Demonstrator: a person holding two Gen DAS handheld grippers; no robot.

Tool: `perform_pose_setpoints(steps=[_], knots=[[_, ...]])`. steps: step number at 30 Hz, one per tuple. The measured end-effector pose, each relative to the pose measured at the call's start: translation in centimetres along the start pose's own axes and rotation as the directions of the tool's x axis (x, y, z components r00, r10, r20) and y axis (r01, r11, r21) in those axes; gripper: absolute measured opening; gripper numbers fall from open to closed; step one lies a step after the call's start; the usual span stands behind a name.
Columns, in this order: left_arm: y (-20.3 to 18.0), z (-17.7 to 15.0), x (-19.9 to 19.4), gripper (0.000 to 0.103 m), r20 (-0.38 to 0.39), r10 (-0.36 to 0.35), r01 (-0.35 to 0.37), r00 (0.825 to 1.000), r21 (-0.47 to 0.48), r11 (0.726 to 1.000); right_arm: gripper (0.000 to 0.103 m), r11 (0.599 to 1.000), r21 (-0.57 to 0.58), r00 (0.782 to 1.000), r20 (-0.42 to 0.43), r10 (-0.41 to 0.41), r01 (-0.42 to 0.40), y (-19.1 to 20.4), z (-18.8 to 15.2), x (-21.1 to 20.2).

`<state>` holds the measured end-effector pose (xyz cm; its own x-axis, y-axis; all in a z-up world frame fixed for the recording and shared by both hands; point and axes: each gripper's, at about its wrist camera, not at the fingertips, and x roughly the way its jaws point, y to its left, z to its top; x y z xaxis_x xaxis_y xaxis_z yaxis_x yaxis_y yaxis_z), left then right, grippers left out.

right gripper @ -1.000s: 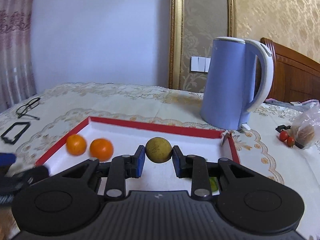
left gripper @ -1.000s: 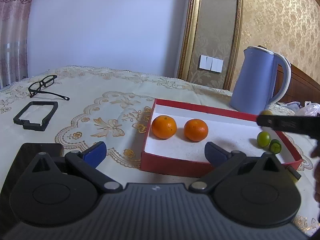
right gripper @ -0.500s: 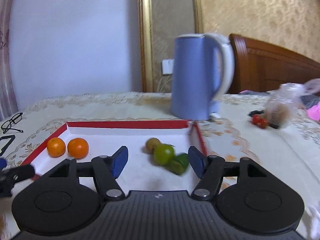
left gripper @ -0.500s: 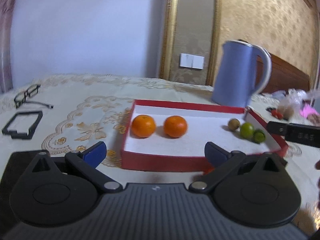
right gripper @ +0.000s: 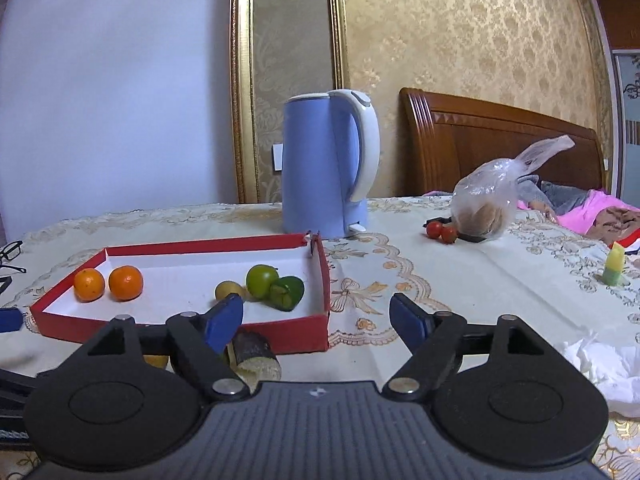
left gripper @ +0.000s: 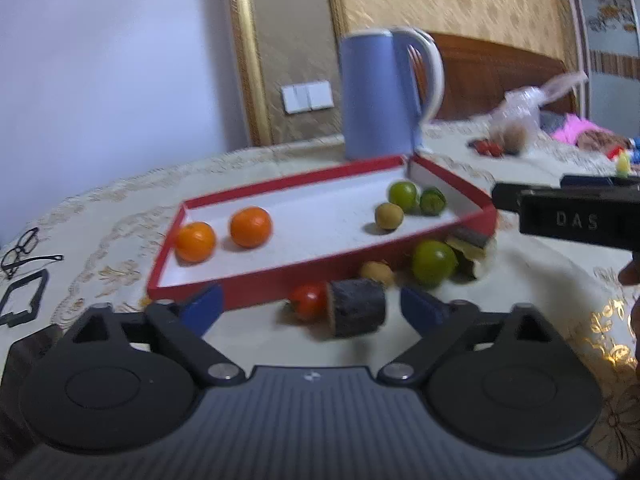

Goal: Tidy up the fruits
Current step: 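Grasp an eggplant slice with the left gripper and lift it toward the box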

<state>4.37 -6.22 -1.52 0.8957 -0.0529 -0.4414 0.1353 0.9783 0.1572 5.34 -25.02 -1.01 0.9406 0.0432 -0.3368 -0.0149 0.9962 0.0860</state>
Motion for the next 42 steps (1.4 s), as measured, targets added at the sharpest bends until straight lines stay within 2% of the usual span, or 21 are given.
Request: perform_pose_setpoints(steps=[6,9,10,12,13,14,15,21,27,34,42], knots=[[-0.8,0.2,1.4,0.078,-0.062,-0.012,0.012,0.998,0.011,1.000,0.081,1.000,-0.013,1.000,0.014,-0.027,0.027,-0.4,-0.3,-0.6],[-1.2,0.3,2.3,0.060,-0.102,-0.024,0.024,0.994,0.004,1.000,0.081,1.000,-0.007,1.000,0.014,-0.026,0.026,-0.7,-0.5,-0.7],[-1.4,0.4,2.5,0.050,-0.117,-0.027,0.027,0.993,0.001,1.000,0.081,1.000,-0.005,1.000,0.011,-0.021,0.021,-0.7,-0.5,-0.7],[-1.5,0.4,2.8,0.046,-0.127,-0.014,0.014,0.992,0.004,1.000,0.081,1.000,-0.004,1.000,0.009,-0.018,0.018,-0.8,-0.6,-0.7],[-1.6,0.5,2.8,0.041,-0.126,-0.011,0.012,0.992,0.007,1.000,0.081,1.000,-0.005,1.000,0.010,-0.018,0.018,-0.8,-0.7,-0.8],[-1.6,0.5,2.8,0.031,-0.127,-0.019,0.020,0.992,0.005,1.000,0.081,1.000,-0.006,1.000,0.009,-0.017,0.017,-0.8,-0.7,-0.8],[-1.6,0.7,2.8,0.029,-0.129,-0.032,0.032,0.991,-0.002,0.999,0.081,1.000,-0.006,1.000,0.008,-0.015,0.015,-0.8,-0.8,-0.8],[-0.5,0.9,2.6,0.029,-0.136,-0.064,0.058,0.989,-0.048,0.997,0.081,1.000,-0.014,1.000,0.004,-0.010,0.010,-0.7,-0.8,-0.9],[0.8,1.5,1.5,0.029,-0.090,-0.031,0.025,0.995,-0.069,0.997,0.081,0.999,-0.049,1.000,-0.026,0.013,-0.014,-0.5,-1.0,-0.8],[2.3,1.9,0.7,0.029,-0.058,0.001,-0.006,0.998,-0.085,0.996,0.081,0.988,-0.124,0.991,-0.107,0.076,-0.090,0.7,-1.3,0.4],[2.9,1.9,0.5,0.029,-0.045,0.003,-0.007,0.999,-0.094,0.996,0.081,0.981,-0.165,0.987,-0.142,0.074,-0.097,1.7,-1.3,1.1]])
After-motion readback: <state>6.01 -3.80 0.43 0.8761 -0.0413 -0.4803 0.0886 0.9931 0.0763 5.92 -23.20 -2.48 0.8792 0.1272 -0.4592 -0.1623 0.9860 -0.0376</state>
